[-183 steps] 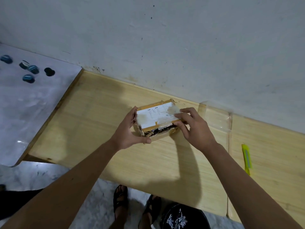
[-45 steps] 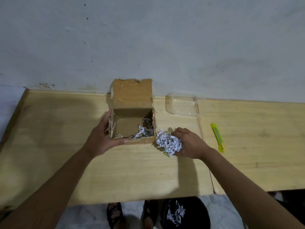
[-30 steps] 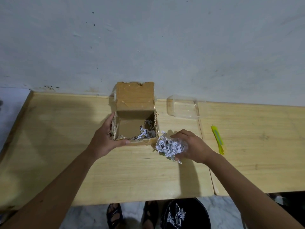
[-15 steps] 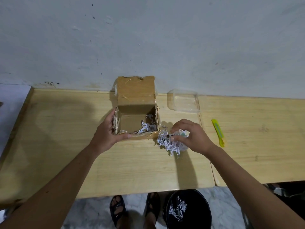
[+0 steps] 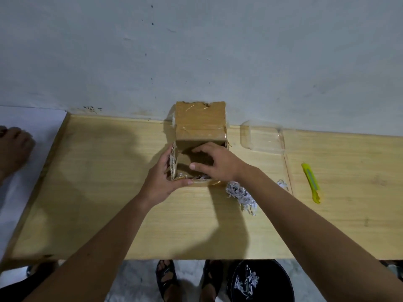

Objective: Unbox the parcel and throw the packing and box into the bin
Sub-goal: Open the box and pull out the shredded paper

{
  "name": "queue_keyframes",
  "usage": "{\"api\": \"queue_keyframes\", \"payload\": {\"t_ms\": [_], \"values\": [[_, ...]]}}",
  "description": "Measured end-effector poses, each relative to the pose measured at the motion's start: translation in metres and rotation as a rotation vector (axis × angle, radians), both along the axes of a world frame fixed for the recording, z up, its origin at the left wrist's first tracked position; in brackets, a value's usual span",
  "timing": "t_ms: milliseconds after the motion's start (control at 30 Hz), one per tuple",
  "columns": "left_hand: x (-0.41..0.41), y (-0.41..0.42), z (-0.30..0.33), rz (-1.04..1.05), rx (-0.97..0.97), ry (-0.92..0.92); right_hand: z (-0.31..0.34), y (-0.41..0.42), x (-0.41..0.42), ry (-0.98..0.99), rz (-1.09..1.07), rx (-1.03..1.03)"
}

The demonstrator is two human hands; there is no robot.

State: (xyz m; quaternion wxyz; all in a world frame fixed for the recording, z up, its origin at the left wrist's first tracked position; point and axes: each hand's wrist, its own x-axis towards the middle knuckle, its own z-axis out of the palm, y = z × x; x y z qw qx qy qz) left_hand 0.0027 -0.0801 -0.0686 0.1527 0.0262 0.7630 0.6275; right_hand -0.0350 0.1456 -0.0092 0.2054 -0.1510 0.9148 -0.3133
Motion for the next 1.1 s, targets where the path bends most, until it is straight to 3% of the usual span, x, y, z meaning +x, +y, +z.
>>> {"api": "queue_keyframes", "payload": {"t_ms": [267, 500, 700, 833, 967, 1100], "values": [[0.002, -0.001, -0.004, 0.043, 0.043, -0.048, -0.008, -0.03, -0.015, -0.238, 0.117, 0.345], [0.002, -0.001, -0.004, 0.052, 0.039, -0.043, -0.015, -0.029, -0.013, -0.395, 0.086, 0.147], [0.002, -0.001, -0.004, 0.056, 0.032, -0.037, -0.027, -0.027, -0.01, -0.269, -0.032, -0.119], [0.002, 0.0, -0.004, 0.078, 0.026, -0.04, -0.024, -0.023, -0.02, -0.104, -0.113, 0.017], [0.004, 0.004, -0.003, 0.078, 0.03, -0.045, -0.027, -0.023, -0.025, -0.12, -0.106, 0.211], [0.004, 0.005, -0.004, 0.081, 0.027, -0.041, -0.025, -0.022, -0.025, -0.146, -0.132, 0.239]]}}
